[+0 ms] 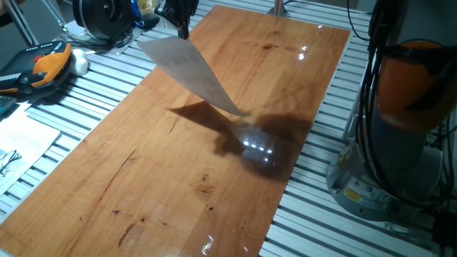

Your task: Flip over and spread out the paper that is laid flat on the table

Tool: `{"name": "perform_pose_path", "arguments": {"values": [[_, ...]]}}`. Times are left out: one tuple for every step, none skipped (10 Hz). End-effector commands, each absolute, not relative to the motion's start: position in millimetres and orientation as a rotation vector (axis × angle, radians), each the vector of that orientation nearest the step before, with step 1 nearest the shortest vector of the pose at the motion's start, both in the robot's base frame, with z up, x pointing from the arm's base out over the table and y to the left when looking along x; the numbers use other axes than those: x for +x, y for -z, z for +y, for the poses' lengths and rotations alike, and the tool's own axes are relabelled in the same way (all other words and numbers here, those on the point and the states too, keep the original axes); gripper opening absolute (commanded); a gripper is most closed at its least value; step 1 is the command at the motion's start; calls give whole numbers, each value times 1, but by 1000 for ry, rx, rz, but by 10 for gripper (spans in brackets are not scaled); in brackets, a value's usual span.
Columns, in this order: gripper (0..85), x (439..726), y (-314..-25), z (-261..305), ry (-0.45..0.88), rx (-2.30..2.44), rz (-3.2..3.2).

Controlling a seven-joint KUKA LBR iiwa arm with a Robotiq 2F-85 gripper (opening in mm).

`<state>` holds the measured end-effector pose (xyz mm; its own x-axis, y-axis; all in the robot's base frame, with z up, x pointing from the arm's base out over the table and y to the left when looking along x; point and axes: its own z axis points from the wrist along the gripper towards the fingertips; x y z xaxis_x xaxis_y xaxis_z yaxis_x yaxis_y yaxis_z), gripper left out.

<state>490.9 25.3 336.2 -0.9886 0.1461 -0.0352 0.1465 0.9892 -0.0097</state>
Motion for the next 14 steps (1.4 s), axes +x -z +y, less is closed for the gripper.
{"name": "perform_pose_path", "arguments": {"values": [[0,491,-336,25,15,230,3100],[0,491,-336,25,32,220,3098],[0,491,-336,25,46,212,3093],[0,491,-336,25,53,205,3093],[0,491,-336,25,57,209,3091],[0,491,-336,25,56,232,3083],[0,491,-336,25,50,256,3077],[0,491,-336,25,46,272,3071],[0,491,-336,25,41,286,3068],[0,491,-336,25,41,293,3067],[0,491,-336,25,48,288,3069],[0,491,-336,25,60,283,3068],[0,491,-336,25,60,283,3068],[0,491,-336,25,58,283,3070]]}}
